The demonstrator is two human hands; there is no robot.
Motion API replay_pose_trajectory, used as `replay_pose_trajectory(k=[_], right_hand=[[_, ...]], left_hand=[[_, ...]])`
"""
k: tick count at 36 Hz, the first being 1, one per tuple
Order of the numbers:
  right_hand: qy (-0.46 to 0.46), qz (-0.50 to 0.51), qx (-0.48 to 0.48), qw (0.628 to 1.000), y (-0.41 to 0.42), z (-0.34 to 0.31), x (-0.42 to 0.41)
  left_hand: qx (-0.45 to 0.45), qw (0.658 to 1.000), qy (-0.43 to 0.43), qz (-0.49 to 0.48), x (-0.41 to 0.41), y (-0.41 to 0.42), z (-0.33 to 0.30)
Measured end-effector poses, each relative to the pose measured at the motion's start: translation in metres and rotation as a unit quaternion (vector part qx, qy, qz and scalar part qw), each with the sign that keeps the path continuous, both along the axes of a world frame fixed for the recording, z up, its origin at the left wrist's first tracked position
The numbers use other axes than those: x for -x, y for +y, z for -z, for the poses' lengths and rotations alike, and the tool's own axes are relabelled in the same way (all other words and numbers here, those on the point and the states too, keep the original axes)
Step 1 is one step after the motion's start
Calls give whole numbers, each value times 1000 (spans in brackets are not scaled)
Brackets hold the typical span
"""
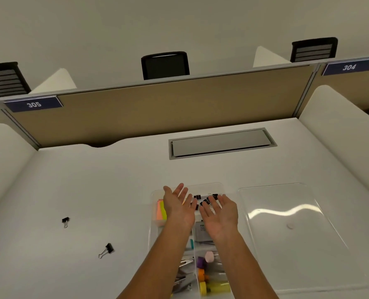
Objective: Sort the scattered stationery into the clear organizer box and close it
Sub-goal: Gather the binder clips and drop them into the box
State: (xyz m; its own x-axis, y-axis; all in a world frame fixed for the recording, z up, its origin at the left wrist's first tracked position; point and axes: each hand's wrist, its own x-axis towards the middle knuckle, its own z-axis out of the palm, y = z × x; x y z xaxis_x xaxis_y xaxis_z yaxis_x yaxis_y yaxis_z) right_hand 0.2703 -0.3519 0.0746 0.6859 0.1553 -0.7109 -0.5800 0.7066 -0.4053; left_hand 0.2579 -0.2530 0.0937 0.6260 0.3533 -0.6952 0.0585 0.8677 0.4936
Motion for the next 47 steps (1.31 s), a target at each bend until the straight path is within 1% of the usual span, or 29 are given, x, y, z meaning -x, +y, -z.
replay_pose_trajectory(k=[6, 14, 18, 21, 24, 28, 30, 33, 39, 44, 47], right_hand=[[-30, -39, -7, 999, 17, -13, 27], [-51, -92, -17, 994, 52, -22, 55], [-69, -123, -20, 990, 73, -24, 69], [-94, -145, 5, 985, 91, -24, 79], [-135, -155, 74, 976, 110, -20, 89], [-189, -195, 168, 948, 133, -11, 101], [-220, -232, 216, 923, 144, -6, 108], [-267, -310, 270, 872, 159, -1, 118], [-326, -484, 332, 741, 185, 15, 136], [-373, -544, 427, 619, 203, 36, 146], [-373, -578, 448, 571, 214, 45, 148]], left_hand=[[7, 999, -41, -32, 20, 10, -13], [-12, 997, -36, -66, 52, 42, -22], [-24, 997, -41, -58, 74, 69, -22], [-71, 996, -50, -20, 94, 93, -19], [-140, 990, -34, 12, 116, 116, -15], [-235, 972, 6, 22, 145, 144, -7], [-272, 962, 25, 25, 158, 159, -1], [-307, 950, 48, 33, 177, 183, 9], [-362, 926, 96, 47, 204, 226, 33], [-389, 911, 123, 53, 219, 255, 50], [-408, 901, 131, 70, 222, 271, 59]])
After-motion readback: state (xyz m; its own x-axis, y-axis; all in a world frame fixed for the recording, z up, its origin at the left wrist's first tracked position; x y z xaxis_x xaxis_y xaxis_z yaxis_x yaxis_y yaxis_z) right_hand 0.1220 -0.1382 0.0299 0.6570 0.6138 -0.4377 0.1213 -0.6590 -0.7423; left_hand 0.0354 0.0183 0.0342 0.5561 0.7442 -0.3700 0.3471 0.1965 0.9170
